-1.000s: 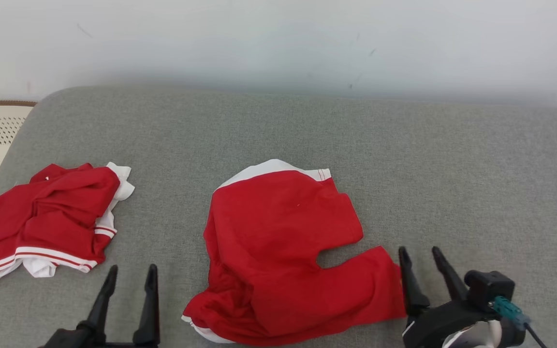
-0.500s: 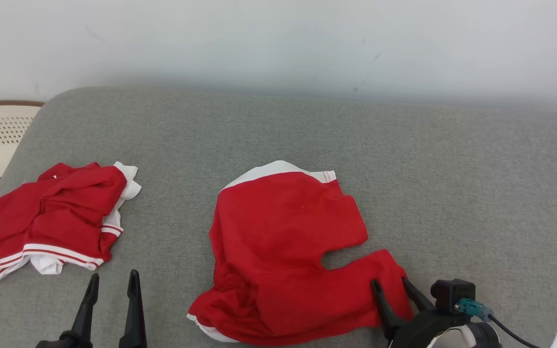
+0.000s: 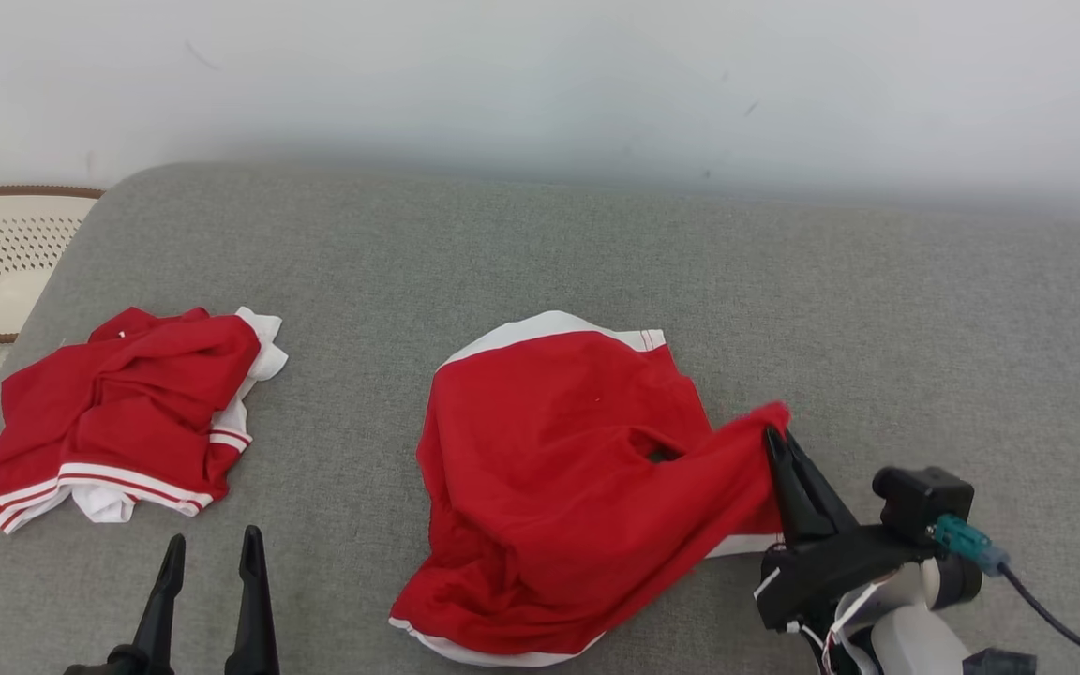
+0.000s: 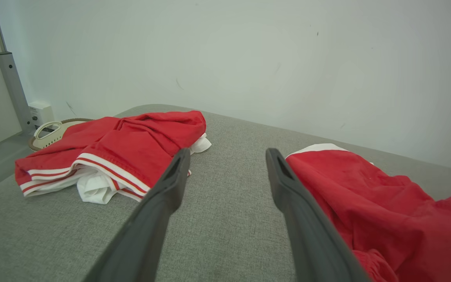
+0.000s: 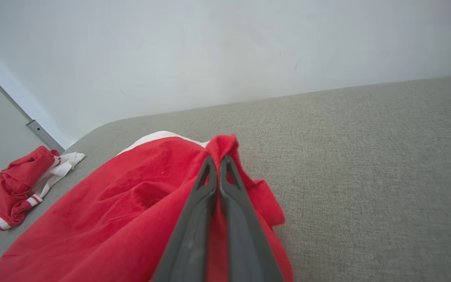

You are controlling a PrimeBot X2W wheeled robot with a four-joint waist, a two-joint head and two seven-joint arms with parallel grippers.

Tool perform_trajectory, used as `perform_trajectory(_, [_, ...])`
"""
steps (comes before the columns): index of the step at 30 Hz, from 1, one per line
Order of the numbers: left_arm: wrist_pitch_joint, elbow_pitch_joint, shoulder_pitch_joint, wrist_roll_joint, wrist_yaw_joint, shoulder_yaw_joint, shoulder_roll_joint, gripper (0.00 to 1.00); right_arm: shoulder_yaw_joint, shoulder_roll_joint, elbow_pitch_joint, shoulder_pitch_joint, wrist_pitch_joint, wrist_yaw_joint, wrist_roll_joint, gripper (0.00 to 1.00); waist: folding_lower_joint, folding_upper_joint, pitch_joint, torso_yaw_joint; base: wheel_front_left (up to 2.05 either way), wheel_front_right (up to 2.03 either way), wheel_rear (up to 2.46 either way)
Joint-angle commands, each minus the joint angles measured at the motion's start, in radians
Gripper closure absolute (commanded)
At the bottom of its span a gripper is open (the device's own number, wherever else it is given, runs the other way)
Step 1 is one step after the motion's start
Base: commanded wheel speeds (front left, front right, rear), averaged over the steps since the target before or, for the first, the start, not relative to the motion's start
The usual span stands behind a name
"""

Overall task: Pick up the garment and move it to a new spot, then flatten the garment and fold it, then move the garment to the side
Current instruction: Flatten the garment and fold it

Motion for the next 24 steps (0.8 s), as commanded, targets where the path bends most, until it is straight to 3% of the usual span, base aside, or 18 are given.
perform_trajectory(1, [-0.004,0.005,0.014,0.003,-0.002,0.002,-0.002,0.00,0.008,-0.010,-0.007,-0.013,0.006,0.001,0.005,1.00,0.0000,0.0000,0.002,0.001,0.00,0.00,0.00])
perform_trajectory(11, [-0.005,0.017,-0.011,-0.018,-0.005,-0.010,-0.004,0.00,0.072,-0.020,0.091,-0.182,0.092,0.001,0.004,1.00,0.0000,0.0000,0.015,0.031,0.00,0.00,0.00])
perform_trajectory(24, [-0.005,0.049,-0.035,-0.027,-0.013,-0.047,-0.004,0.00,0.096,0.008,0.539,-0.448,-0.033,0.001,-0.031,1.00,0.0000,0.0000,0.030,0.103,0.00,0.00,0.00])
